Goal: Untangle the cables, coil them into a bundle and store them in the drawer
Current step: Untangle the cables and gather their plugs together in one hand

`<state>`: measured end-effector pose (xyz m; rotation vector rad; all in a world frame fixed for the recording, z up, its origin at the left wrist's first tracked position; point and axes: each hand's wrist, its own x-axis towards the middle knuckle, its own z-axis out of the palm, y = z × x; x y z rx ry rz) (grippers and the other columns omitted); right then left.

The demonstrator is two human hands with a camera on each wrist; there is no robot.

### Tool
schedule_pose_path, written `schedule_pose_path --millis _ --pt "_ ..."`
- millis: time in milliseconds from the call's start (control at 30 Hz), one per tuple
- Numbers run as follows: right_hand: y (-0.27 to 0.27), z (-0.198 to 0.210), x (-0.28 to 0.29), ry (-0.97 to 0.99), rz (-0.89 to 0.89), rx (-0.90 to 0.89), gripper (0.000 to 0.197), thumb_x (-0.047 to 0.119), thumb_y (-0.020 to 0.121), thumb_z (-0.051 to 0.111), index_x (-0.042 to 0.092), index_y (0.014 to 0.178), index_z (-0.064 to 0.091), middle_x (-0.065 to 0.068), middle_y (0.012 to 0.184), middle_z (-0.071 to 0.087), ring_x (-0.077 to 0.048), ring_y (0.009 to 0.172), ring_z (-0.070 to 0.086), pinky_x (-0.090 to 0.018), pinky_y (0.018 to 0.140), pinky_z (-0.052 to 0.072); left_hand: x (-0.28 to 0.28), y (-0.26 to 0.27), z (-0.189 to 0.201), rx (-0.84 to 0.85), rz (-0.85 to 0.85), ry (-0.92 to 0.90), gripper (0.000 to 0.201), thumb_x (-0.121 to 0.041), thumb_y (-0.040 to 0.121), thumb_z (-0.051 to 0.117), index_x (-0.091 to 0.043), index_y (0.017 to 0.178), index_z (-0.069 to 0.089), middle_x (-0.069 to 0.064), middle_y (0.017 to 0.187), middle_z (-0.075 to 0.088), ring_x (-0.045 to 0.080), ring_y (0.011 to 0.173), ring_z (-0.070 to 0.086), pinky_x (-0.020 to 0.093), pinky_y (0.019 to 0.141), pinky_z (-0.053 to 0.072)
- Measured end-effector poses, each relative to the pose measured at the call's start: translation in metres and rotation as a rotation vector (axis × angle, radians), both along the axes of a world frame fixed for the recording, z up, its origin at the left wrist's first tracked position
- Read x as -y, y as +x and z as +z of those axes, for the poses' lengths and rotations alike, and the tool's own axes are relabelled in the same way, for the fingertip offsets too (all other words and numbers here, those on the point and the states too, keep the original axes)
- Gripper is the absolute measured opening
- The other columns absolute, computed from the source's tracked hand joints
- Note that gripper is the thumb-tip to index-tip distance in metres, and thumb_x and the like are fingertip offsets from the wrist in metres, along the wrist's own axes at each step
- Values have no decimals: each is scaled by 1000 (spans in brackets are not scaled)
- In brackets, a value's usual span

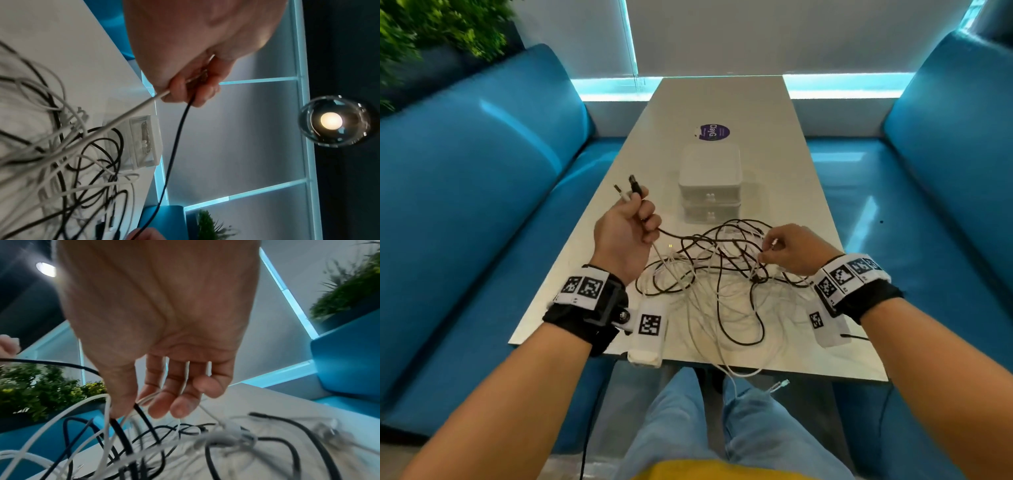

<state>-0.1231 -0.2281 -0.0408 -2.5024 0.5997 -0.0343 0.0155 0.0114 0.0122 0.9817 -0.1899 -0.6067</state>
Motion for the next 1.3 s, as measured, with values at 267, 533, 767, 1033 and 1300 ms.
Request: schedule_pose_path --millis 267,533,767,1033,1300 --pt "6 51 -42 103 108 281 29 31 89 64 29 117 62 -1 85 65 -9 72 58 -23 71 46 13 -23 -5 5 -176 70 26 -18 93 32 -13 89 58 -5 59 29 10 52 26 29 60 33" --pt "29 80 -79 291 110 573 13 20 89 64 16 96 74 11 83 71 -3 80 65 -25 81 52 28 -46 1 94 -317 209 30 -28 101 32 -13 85 52 -2 62 28 11 52 28 29 58 33" --pt "19 83 -81 474 230 506 7 9 89 65 5 93 63 -16 95 71 -24 88 69 -39 87 56 21 -46 2 -9 -503 133 21 -32 94 38 -16 84 48 -4 59 29 12 52 21 25 52 34" --pt "18 88 -84 529 189 566 12 7 87 67 6 99 68 -14 93 72 -27 85 70 -40 83 57 26 -51 1 93 -431 75 26 -27 100 36 -10 100 55 3 68 53 11 52 40 26 55 41" --pt "19 81 -85 624 137 631 14 4 85 69 13 95 69 -16 94 74 -29 90 71 -43 89 56 26 -52 -4 143 -421 49 29 -28 103 29 -8 108 49 -2 65 47 9 58 36 23 57 37"
